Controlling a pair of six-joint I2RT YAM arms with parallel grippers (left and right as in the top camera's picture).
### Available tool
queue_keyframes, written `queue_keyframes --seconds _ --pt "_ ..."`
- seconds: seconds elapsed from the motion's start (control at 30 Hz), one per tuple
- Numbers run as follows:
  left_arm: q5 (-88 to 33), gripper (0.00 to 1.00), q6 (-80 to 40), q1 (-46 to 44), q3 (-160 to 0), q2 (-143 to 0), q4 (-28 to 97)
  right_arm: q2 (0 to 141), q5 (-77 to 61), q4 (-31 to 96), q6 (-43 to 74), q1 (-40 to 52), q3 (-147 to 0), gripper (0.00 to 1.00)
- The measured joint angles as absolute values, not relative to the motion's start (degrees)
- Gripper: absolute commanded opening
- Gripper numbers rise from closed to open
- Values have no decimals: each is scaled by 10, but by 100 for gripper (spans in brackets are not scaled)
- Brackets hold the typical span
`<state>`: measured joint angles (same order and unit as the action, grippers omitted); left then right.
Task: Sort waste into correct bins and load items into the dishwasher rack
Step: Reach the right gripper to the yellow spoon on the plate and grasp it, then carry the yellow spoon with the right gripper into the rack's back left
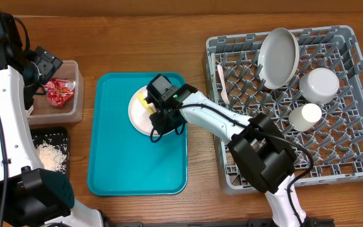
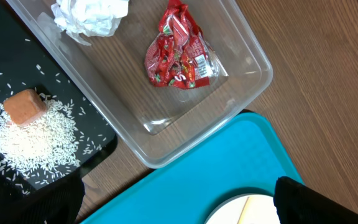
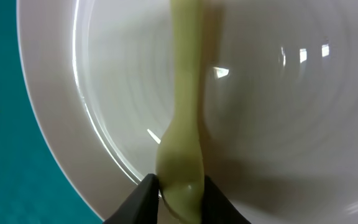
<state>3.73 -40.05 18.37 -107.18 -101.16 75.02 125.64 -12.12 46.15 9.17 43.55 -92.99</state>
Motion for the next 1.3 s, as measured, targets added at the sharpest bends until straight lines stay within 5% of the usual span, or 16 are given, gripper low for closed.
queue_keyframes --seconds 0.2,0.63,1.03,1.3 --pt "37 100 -400 184 -1072 -1012 750 1260 -120 481 96 436 -935 4" --pt "37 100 -401 184 -1072 -1012 750 1269 -53 613 144 419 -1051 4" --pt "37 100 -401 184 -1072 -1012 750 1169 131 724 213 290 -1103 4" --pt "37 100 -401 184 -1072 -1012 750 1168 31 707 120 195 -1101 4"
